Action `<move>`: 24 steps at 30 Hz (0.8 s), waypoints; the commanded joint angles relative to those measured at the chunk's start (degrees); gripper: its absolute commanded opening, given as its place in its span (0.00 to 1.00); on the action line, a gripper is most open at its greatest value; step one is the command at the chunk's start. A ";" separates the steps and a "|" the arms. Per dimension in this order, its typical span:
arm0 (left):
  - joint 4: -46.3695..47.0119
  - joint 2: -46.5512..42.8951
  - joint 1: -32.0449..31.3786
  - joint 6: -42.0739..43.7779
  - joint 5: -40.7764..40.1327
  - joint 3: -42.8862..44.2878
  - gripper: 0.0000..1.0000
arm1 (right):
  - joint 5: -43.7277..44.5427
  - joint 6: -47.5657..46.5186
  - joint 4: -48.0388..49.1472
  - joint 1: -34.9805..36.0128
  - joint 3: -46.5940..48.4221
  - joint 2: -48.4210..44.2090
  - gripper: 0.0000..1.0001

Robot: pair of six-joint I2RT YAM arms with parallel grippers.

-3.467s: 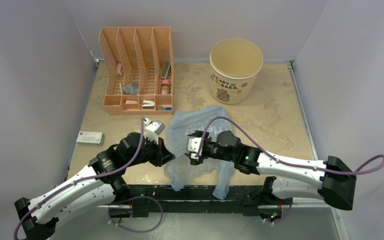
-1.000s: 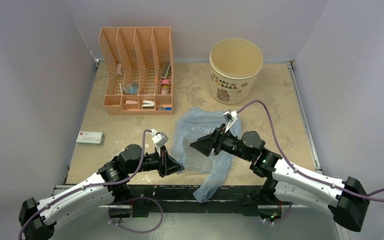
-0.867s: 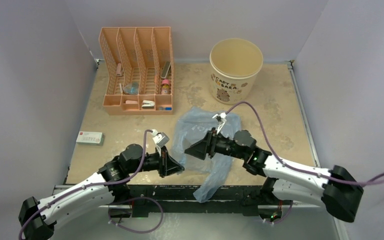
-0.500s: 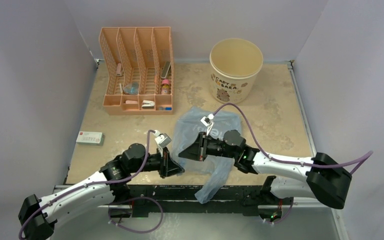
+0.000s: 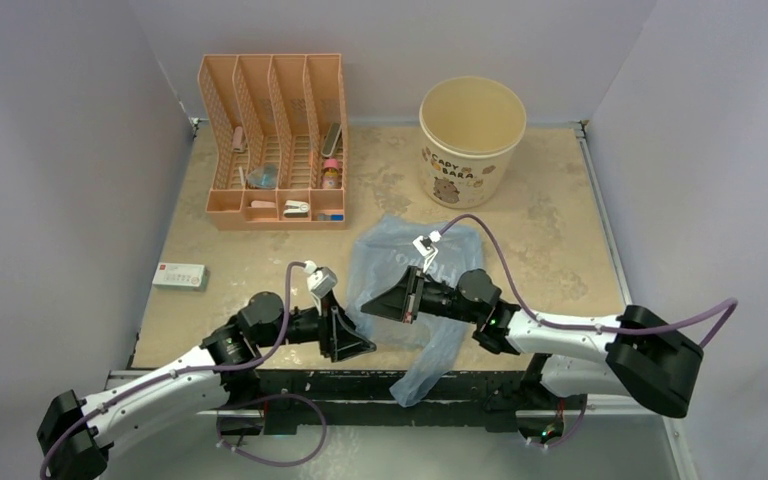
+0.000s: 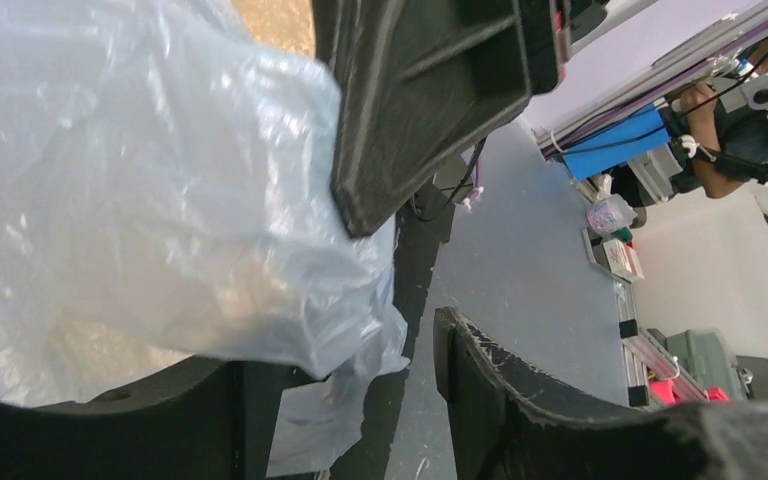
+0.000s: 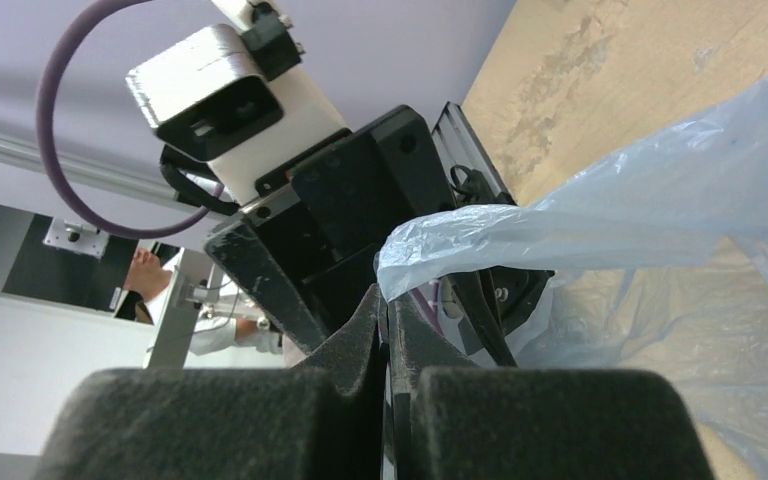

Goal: Put the trash bags into the trash bin

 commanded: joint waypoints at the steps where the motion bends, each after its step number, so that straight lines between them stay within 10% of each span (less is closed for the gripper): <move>1: 11.92 1.32 -0.19 -1.00 0.98 -0.53 0.56 | 0.37 2.81 7.50 -0.06 0.27 1.22 0.00; 6: 14.86 3.90 -0.13 -0.70 2.46 0.28 0.52 | 0.25 3.14 7.29 -0.06 0.09 1.59 0.00; 17: 13.86 2.50 -0.13 -2.39 1.59 -1.87 0.00 | 1.16 0.77 1.48 -0.11 0.69 -1.17 0.00; 24: 1.95 0.57 -0.17 -1.53 -4.27 0.23 0.00 | 20.30 -12.45 -29.18 -0.76 8.16 -12.23 0.46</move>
